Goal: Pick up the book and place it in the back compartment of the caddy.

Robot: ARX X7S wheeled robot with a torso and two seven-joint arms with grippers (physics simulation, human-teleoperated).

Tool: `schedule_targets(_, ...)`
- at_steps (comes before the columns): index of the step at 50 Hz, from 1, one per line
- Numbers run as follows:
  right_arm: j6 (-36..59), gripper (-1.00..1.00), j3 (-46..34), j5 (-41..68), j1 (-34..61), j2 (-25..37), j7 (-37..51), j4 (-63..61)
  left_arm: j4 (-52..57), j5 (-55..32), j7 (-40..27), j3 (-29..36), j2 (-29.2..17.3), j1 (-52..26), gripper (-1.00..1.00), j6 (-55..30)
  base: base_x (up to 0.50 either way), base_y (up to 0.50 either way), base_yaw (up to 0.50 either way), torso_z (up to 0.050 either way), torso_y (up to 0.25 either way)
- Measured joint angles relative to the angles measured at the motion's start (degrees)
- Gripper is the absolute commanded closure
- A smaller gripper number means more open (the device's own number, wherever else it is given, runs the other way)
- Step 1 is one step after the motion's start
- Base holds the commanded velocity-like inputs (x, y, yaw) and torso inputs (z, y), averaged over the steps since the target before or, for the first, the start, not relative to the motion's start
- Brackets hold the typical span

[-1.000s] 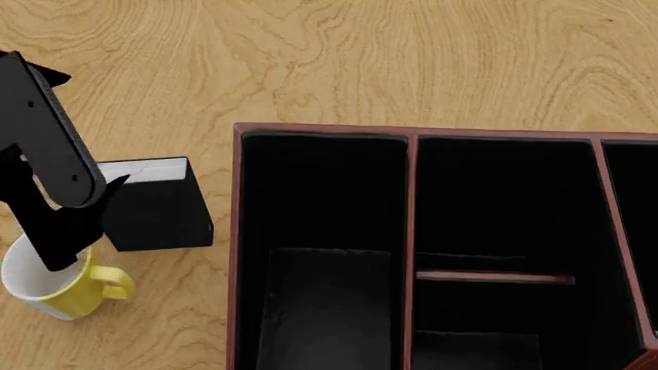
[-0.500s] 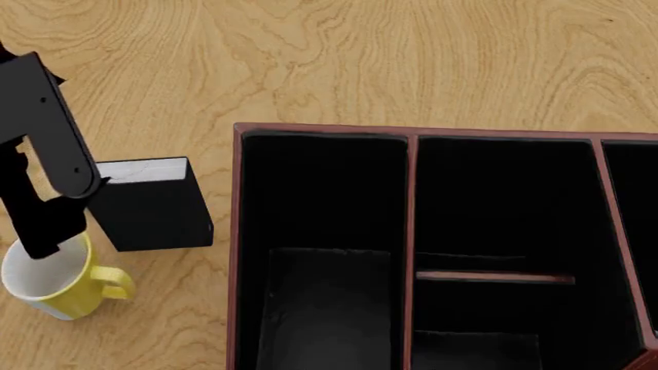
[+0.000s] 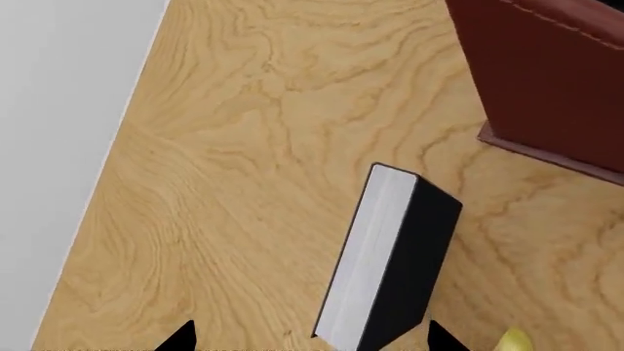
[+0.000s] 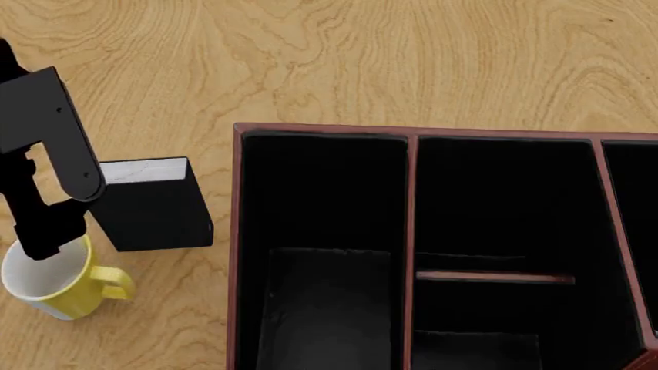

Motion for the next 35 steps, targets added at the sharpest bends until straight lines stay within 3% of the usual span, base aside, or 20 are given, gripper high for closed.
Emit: schedule_targets(35, -0.05, -1.00, 2.03, 0.04, -1.73, -0.98, -0.21, -0.19, -9.37, 2.18, 0.67, 2.32, 3.23, 0.79, -1.00, 6.11, 0.00, 0.00, 0.00, 0.000, 0.000)
